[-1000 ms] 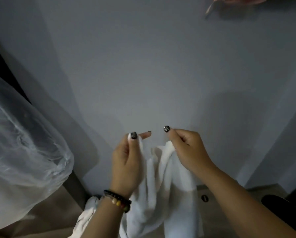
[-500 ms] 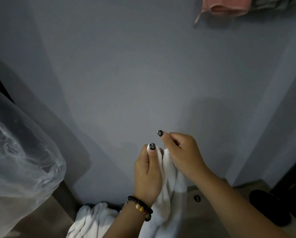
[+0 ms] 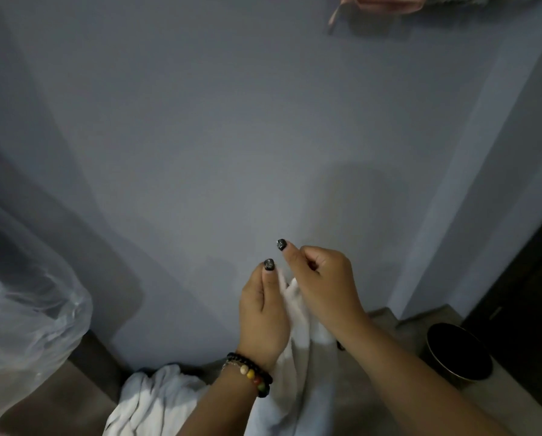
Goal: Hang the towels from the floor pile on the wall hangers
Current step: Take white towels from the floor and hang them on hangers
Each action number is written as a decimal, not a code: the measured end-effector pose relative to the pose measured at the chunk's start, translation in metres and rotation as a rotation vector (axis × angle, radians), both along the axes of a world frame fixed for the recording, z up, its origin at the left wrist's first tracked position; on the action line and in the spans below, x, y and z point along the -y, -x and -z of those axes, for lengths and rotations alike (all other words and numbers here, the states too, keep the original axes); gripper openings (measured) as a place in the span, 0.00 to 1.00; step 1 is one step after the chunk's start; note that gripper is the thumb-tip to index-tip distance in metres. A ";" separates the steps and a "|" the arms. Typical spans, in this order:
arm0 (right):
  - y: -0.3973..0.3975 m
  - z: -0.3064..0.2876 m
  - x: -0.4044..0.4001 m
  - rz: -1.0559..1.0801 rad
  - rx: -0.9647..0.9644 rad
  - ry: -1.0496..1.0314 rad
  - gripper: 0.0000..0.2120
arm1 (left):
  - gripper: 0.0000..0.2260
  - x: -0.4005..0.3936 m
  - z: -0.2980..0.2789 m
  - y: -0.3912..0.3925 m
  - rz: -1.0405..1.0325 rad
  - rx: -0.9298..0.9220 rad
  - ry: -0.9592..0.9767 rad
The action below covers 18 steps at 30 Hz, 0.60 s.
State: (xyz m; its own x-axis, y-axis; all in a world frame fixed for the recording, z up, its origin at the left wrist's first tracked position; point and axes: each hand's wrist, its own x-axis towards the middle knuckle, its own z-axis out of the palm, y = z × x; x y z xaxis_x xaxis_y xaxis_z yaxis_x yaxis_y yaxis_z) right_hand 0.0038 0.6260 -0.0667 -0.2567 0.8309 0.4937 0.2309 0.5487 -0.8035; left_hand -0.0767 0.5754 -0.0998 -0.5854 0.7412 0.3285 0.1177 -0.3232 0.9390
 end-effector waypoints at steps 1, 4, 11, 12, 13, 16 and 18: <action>0.000 0.001 0.000 -0.006 0.009 0.013 0.28 | 0.21 0.000 -0.004 0.002 -0.036 0.070 -0.001; 0.003 0.005 0.002 -0.084 0.120 0.098 0.28 | 0.23 -0.001 -0.019 0.012 -0.130 0.250 0.011; -0.006 0.040 -0.008 -0.306 0.218 0.298 0.24 | 0.20 0.009 -0.049 0.059 -0.303 0.654 -0.070; -0.010 0.047 -0.011 -0.309 0.225 0.315 0.24 | 0.20 0.012 -0.054 0.066 -0.340 0.658 -0.079; -0.012 0.052 -0.013 -0.300 0.226 0.328 0.24 | 0.19 0.016 -0.056 0.073 -0.382 0.626 -0.078; -0.011 0.056 -0.022 -0.226 0.172 0.344 0.23 | 0.21 0.023 -0.051 0.080 -0.409 0.414 -0.135; -0.007 0.045 -0.027 -0.197 0.099 0.304 0.23 | 0.21 0.025 -0.040 0.082 -0.403 0.204 -0.138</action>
State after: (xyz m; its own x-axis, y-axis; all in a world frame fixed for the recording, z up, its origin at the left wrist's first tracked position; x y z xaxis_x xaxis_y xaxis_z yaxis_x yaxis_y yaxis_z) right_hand 0.0104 0.6532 -0.1121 -0.4606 0.8655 0.1968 0.2290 0.3301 -0.9158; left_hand -0.1586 0.5509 -0.0595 -0.8802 0.3993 0.2565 0.0772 -0.4128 0.9075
